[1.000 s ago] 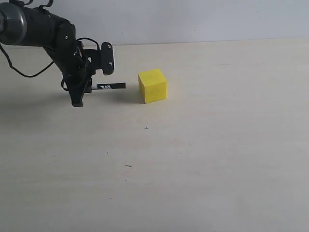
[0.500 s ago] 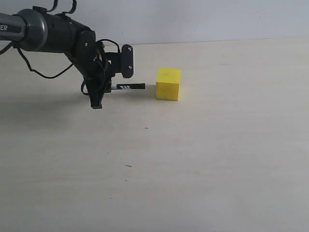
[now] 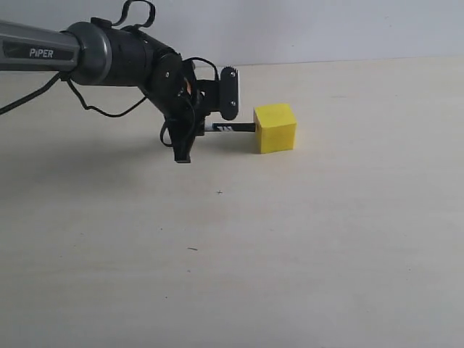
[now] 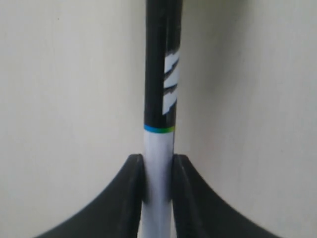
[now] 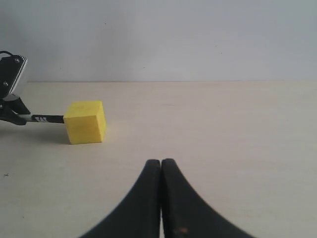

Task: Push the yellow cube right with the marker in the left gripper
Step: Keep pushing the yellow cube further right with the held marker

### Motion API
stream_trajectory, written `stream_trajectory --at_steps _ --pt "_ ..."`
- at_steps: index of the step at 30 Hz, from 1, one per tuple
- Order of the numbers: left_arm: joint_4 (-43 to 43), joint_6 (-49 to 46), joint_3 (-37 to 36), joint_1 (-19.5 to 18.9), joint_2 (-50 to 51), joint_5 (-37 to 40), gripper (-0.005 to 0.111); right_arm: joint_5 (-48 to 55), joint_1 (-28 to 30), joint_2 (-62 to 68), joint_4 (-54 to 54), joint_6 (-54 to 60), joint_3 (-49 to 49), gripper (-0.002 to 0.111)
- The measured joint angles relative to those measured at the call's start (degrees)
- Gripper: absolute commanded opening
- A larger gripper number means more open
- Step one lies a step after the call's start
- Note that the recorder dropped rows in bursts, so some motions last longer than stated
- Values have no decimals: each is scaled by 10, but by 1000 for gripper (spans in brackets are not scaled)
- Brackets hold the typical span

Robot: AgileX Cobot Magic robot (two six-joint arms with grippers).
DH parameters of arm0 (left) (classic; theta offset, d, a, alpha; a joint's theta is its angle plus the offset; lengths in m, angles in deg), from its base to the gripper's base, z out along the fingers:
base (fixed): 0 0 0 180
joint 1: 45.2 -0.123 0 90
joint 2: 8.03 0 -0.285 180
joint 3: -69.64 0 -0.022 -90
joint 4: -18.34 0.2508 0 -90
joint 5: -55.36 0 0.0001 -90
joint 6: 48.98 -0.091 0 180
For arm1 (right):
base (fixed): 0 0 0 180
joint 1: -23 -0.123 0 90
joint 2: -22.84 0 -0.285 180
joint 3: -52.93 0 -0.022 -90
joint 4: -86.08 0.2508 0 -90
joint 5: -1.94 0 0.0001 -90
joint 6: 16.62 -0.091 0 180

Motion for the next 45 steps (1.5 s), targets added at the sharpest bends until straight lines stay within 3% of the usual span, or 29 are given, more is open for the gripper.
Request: stream_trajectory --at_steps 11,23,33,45 --pt "5 35 7 -37 0 84 0 0 0 0 0 0 0 0" --pt "3 59 70 42 46 37 0 0 0 0 0 0 0 0" --pt "2 69 80 33 46 100 0 0 0 0 0 0 0 0" --pt "3 72 80 65 46 59 0 0 0 0 0 0 0 0"
